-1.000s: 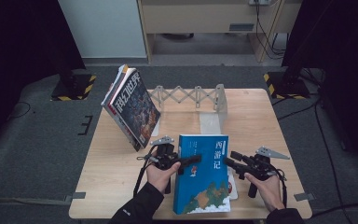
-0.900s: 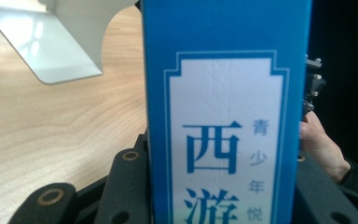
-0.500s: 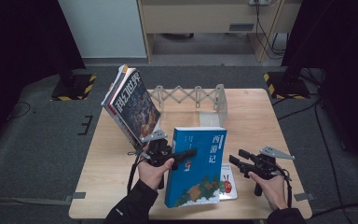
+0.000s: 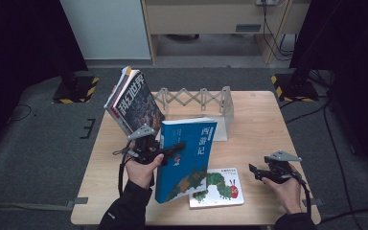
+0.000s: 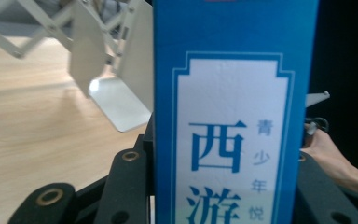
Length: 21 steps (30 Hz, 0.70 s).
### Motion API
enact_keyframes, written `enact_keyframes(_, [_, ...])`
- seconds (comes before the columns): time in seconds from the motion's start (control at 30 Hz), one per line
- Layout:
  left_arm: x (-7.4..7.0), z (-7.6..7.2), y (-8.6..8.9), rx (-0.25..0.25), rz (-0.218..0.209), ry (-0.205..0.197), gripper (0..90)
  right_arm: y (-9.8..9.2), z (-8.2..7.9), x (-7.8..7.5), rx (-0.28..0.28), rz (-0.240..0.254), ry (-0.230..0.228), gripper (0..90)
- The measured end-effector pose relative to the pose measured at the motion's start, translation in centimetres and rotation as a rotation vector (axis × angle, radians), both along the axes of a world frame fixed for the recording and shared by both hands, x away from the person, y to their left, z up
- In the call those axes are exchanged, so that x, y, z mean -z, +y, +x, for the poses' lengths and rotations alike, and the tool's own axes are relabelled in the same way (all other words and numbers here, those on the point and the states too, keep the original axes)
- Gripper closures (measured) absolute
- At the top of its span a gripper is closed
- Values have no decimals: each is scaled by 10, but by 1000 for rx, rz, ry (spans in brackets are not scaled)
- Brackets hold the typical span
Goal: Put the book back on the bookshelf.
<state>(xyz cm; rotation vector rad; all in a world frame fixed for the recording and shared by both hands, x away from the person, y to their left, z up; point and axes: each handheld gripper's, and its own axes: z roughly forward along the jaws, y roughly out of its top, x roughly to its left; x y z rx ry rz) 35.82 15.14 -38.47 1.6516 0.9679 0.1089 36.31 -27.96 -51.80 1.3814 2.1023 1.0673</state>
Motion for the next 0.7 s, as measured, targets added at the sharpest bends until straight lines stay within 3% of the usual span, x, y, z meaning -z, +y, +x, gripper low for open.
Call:
enact_keyframes(0.27, [-7,3,15,-75,40,-28,604,-28,5,14,69,-101,71,202])
enact_keyframes(0.37, [-9,3,18,-91,54,-38,604,-32,6,17,69,-100,73,174])
enact_keyframes(0.5, [-13,4,19,-119,111,-69,603,-31,7,20,83,-92,56,124])
enact_keyframes(0.7, [-15,10,25,-149,91,-73,604,-32,8,20,84,-99,55,107])
